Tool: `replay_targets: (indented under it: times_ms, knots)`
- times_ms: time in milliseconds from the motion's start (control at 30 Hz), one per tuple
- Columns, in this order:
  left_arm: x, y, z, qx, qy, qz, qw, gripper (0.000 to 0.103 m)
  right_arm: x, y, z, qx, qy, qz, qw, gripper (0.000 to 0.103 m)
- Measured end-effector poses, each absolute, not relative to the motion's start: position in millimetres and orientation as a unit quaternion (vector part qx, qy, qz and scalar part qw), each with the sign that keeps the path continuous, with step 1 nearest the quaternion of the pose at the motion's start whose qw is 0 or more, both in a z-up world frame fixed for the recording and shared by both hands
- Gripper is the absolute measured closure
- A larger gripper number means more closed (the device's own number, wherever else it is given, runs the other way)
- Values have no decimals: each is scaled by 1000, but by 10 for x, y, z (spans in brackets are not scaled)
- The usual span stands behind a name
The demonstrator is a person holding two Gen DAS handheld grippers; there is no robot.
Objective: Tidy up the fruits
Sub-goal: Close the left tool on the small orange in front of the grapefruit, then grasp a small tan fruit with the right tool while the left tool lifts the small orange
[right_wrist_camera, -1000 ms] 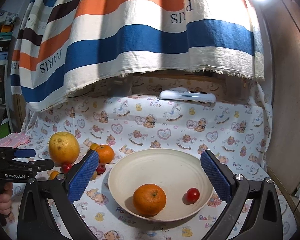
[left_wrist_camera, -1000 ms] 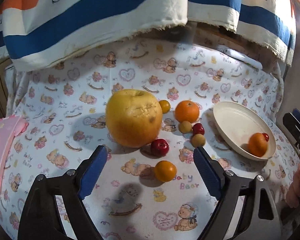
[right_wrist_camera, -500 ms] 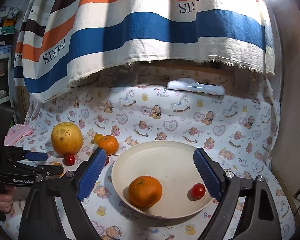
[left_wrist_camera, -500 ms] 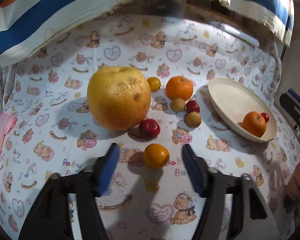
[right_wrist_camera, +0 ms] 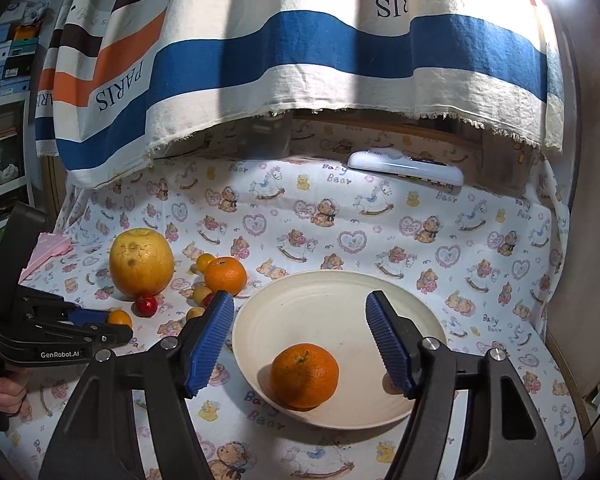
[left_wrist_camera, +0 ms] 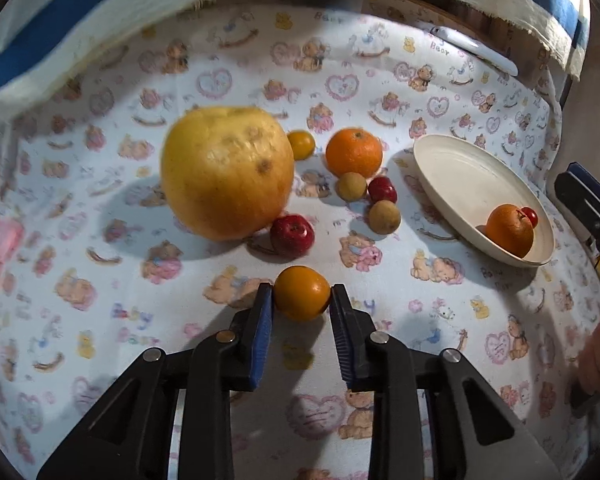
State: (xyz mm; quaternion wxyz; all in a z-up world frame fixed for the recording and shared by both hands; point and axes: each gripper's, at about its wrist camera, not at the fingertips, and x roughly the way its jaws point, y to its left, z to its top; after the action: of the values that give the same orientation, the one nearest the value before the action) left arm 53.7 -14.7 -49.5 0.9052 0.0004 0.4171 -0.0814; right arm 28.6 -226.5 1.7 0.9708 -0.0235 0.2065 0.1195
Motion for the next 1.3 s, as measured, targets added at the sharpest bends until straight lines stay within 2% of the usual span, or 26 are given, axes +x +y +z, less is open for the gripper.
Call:
replay_targets:
  times_ms: [467,600,767,833,1033,1167,1233,1300]
  knots:
    - [296,127,-4,-2,239,-50,970,75,90,-2113,296,-23,184,150,971,33]
    - [291,200,20,-24,229,-57,971,75,161,-1957,333,-29,211,166,963,34]
    - [292,232,17,-24,224,-39,973,75,452,-1786,356,3,283,194,939,45]
    - [305,254,8,-29,231,-36,972,75,554,-1703,327,11,302,199,932,46]
    - [352,321,-34,-38,244,-14,969,75,770,-1417,139,-7,341,192,920,46]
    - [390,358,-77,-47,255,-9,966,75,944,-1262,-23,-40,351,166,921,50]
    - [406,362,-90,-44,257,-6,965,75,1070,-1240,-139,-33,380,164,910,56]
    - [404,367,-87,-44,257,-4,965,75,1145,-1221,-241,-29,398,161,903,57]
